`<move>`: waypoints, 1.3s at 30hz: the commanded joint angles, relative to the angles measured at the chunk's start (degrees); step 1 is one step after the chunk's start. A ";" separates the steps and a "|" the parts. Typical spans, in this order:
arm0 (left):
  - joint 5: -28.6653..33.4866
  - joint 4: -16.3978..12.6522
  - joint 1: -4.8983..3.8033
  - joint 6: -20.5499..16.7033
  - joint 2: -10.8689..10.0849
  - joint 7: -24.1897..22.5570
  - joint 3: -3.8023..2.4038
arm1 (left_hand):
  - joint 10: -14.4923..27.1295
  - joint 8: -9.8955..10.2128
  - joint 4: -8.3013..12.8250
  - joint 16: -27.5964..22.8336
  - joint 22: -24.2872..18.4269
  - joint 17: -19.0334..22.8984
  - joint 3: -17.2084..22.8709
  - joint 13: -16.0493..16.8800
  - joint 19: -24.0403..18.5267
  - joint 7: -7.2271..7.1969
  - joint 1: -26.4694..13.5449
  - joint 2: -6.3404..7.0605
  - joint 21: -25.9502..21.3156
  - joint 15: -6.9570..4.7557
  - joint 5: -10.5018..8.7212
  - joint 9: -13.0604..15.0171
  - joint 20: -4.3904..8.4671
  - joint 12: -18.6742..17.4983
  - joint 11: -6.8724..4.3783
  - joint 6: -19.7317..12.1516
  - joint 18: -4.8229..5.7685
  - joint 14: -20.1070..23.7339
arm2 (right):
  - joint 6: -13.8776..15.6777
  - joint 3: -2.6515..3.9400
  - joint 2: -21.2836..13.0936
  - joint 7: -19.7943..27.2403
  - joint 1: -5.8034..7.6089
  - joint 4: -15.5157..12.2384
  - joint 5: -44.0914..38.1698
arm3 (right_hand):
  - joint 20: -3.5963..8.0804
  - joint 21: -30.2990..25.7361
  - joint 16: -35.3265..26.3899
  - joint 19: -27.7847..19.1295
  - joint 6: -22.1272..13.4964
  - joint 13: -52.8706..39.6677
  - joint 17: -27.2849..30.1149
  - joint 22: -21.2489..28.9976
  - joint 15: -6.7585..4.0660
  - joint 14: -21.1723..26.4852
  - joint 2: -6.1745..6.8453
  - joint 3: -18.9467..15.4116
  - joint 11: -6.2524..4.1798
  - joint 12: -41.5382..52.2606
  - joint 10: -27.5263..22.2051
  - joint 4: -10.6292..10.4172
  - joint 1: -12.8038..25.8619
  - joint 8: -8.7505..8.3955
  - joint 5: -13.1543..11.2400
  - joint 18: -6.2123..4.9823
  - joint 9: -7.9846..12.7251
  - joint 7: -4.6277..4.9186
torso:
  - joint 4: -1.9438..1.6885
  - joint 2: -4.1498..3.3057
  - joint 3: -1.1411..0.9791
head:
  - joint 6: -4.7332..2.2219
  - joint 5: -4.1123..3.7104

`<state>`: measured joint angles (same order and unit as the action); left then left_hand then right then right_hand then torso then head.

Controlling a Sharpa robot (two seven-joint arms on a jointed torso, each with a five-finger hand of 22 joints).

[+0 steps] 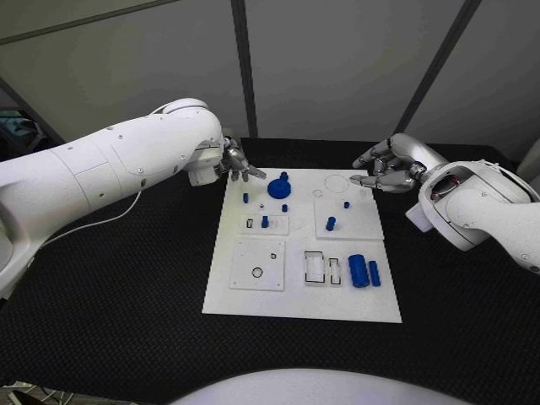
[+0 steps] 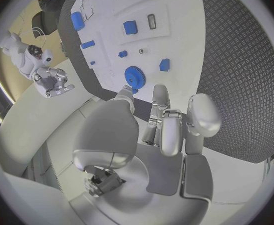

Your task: Assemble the parts on the task board

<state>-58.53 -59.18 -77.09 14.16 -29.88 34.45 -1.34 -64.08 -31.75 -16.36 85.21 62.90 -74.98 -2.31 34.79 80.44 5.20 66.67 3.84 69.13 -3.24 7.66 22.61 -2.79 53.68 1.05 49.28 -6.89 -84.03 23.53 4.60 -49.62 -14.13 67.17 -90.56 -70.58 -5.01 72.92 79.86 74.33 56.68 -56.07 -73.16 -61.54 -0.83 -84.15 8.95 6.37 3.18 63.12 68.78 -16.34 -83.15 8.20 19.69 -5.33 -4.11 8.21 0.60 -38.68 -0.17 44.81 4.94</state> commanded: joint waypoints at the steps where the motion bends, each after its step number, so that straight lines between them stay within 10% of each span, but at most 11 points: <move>1: -2.88 1.20 0.00 3.91 0.61 -0.32 0.15 | 0.07 -0.19 -0.09 0.17 0.10 -7.31 -0.38 -0.05 0.16 -0.03 0.01 -0.66 0.28 0.33 -0.13 -0.08 -0.19 0.39 -0.19 0.29 1.19 -3.73 | -0.21 0.04 0.04 0.51 0.08 -0.13 -0.24 | -0.03 -0.34 -0.32 -0.23 -0.02 0.05 0.08 0.10 -0.36 -1.95 -0.11 0.44 -0.10 -0.16 -0.29 0.00 0.43 0.18 0.36 -0.68 0.08 -0.12 | -0.04 -0.07 0.01 | 0.02 -0.06; 39: -4.91 4.98 1.59 8.25 2.68 -2.35 0.38 | -0.27 -0.79 1.12 1.22 2.27 -8.72 -1.76 -1.13 0.82 -0.73 3.44 -2.69 1.71 -0.15 -0.02 -2.26 0.13 0.86 -0.81 3.08 1.56 -4.10 | -0.34 0.04 0.25 0.50 0.09 -0.14 -0.24 | -0.01 -0.43 -0.35 -0.21 -0.01 0.06 0.06 0.17 -0.38 -1.98 -0.25 0.63 -0.12 -0.13 -0.27 0.04 0.32 0.22 0.48 -0.69 0.08 -0.13 | -0.05 0.03 -0.04 | 0.40 0.12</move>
<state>-62.94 -54.22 -75.44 21.77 -27.29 33.05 -0.94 -64.31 -32.24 -15.41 86.10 65.12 -74.96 -4.04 33.72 80.87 4.38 69.62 1.41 70.46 -3.24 7.67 20.40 -2.77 54.18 0.42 51.91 -7.80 -84.03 23.46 4.60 -49.42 -14.09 67.18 -90.63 -70.58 -5.01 72.67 79.86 74.33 56.68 -56.04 -73.10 -61.45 -0.83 -84.15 8.95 6.70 3.18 63.12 68.78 -16.36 -83.15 8.20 19.93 -5.33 -4.10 8.21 0.54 -38.63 -0.19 45.21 5.04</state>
